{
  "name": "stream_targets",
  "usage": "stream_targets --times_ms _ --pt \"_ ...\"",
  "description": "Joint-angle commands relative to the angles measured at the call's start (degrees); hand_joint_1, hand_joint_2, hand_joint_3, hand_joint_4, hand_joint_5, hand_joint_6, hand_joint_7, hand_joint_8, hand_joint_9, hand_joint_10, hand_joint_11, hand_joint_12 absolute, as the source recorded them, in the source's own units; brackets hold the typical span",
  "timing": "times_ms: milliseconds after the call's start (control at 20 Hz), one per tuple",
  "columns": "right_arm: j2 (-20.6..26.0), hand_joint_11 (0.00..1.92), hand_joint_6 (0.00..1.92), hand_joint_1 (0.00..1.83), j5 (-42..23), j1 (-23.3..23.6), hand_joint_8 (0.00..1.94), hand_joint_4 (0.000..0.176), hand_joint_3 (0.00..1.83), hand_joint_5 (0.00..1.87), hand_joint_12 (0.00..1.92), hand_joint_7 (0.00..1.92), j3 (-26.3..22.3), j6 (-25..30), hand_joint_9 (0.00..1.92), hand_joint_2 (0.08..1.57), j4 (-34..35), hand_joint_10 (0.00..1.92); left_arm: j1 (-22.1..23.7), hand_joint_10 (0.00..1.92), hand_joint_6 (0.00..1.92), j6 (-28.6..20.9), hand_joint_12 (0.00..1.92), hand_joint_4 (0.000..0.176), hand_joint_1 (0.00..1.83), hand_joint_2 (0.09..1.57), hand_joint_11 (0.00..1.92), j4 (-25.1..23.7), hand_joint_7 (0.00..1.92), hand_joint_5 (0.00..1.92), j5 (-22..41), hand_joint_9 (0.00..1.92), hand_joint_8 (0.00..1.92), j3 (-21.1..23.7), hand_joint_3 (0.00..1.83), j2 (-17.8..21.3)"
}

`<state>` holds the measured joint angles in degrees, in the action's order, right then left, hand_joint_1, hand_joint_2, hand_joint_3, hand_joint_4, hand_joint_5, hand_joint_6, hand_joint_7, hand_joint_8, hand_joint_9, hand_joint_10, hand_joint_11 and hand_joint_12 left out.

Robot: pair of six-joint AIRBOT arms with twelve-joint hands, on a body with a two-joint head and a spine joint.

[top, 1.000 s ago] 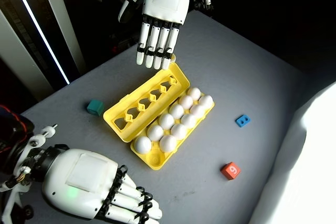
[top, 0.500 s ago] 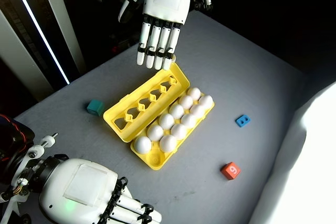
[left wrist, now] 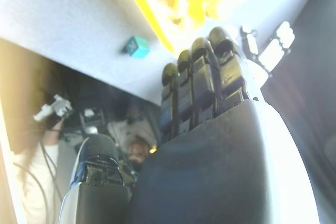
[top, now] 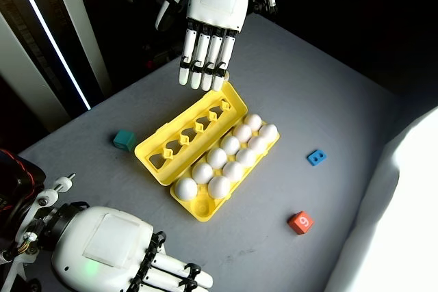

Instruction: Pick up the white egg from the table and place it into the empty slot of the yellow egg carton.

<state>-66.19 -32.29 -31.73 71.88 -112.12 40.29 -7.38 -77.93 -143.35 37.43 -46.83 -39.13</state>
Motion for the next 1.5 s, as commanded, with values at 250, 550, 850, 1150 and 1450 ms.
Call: stream_targets --times_ms 250,550,850,1150,1450 --pt "0.29 0.00 0.65 1.16 -5.91 0.02 0.00 0.000 0.00 1.19 0.00 0.07 0.13 0.20 0.00 1.03 -1.58 0.00 0.79 0.00 0.00 -0.12 0.39 0.000 0.00 1.22 0.00 2.14 0.20 0.21 -3.34 0.17 0.00 -0.11 0.00 -0.08" --pt "0.87 0.00 0.71 1.16 -5.73 1.07 0.00 0.000 0.00 1.15 0.00 0.10 -1.63 2.58 0.00 1.04 -1.58 0.00 0.83 0.00 0.00 -0.12 0.38 0.000 0.00 1.22 0.00 2.14 0.20 0.21 -3.33 0.17 0.01 -0.24 0.00 -0.09" --pt "2.03 0.00 0.75 1.11 -1.19 4.93 0.00 0.035 0.00 1.13 0.00 0.10 -4.70 16.43 0.00 1.05 -1.58 0.00 0.78 0.01 0.01 -0.12 0.40 0.000 0.00 1.22 0.00 2.11 0.22 0.22 -3.34 0.20 0.01 -0.25 0.00 -0.10" --pt "-0.37 0.00 0.76 1.11 -4.87 6.53 0.00 0.040 0.00 1.13 0.00 0.11 -4.08 22.88 0.00 1.05 -1.87 0.00 0.74 0.00 0.00 -0.12 0.37 0.000 0.00 1.22 0.00 2.11 0.23 0.23 -3.35 0.20 0.00 -0.17 0.00 -0.11" --pt "-3.98 0.00 0.76 1.12 -6.26 7.18 0.00 0.004 0.00 1.13 0.00 0.11 -1.12 26.32 0.00 1.05 -2.39 0.00 0.75 0.00 0.00 -0.12 0.41 0.000 0.00 1.22 0.00 2.13 0.24 0.24 -3.34 0.21 0.00 -0.15 0.00 -0.10"
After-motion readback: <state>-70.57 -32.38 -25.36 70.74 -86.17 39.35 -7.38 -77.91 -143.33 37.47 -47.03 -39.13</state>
